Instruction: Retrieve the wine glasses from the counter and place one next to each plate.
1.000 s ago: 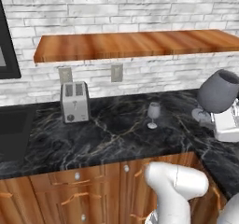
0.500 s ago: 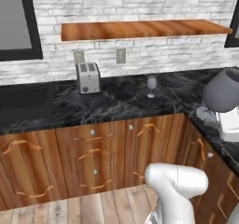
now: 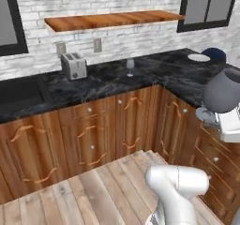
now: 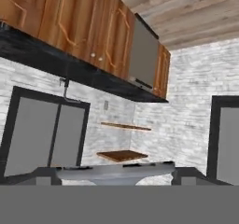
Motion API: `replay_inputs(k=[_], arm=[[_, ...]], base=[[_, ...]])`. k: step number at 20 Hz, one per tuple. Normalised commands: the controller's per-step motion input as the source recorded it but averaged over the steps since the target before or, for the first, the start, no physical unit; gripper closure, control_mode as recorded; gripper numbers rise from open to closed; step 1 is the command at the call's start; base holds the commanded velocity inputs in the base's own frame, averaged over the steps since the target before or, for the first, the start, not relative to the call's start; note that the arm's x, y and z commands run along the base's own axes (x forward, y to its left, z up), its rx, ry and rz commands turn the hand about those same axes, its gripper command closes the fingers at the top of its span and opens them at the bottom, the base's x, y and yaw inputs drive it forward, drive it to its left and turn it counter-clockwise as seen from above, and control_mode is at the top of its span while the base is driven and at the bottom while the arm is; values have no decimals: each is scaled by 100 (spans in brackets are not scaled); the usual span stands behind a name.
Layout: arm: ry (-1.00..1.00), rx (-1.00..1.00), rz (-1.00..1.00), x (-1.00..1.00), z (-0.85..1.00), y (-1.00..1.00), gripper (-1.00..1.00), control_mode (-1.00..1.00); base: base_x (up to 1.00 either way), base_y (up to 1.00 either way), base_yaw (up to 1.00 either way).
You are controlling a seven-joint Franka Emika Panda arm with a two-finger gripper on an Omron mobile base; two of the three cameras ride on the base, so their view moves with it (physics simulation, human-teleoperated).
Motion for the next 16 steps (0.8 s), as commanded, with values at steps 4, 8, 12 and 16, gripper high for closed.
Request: replay_inputs(k=[4, 8, 12, 16], arm=[[0, 0, 0, 0, 0, 0, 100, 100], [0, 0, 0, 0, 0, 0, 100, 100], [0, 0, 0, 0, 0, 0, 100, 100], [0, 0, 0, 0, 0, 0, 100, 100]], base=[[-6, 8, -100], [0, 3, -100], [23, -61, -51], [19, -100, -15]])
